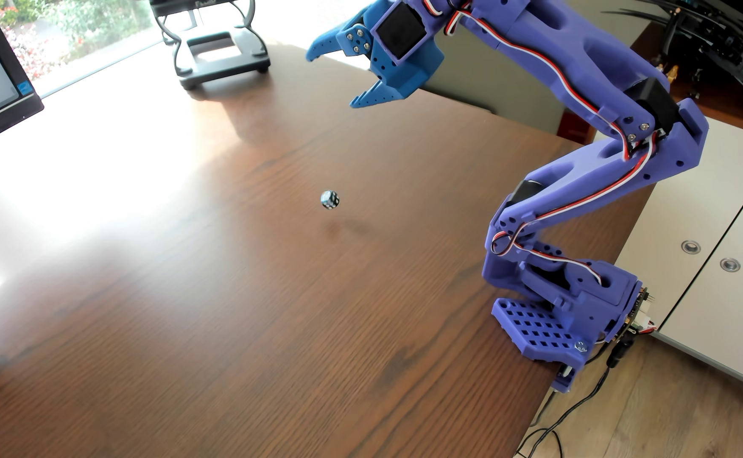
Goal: Grab the blue dice
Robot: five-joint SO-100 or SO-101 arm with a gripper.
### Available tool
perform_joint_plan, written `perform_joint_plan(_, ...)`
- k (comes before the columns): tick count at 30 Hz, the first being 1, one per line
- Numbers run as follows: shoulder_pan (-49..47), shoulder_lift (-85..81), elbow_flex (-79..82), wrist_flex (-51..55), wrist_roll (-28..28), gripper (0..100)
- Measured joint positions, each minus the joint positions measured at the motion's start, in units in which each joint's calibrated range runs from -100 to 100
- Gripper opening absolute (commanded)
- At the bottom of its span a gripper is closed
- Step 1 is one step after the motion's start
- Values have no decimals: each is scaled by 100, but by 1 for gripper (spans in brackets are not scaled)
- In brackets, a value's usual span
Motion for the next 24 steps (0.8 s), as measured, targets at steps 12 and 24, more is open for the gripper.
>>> perform_joint_plan(12,0,0,0,0,0,33)
perform_joint_plan(24,0,-828,592,0,-141,4)
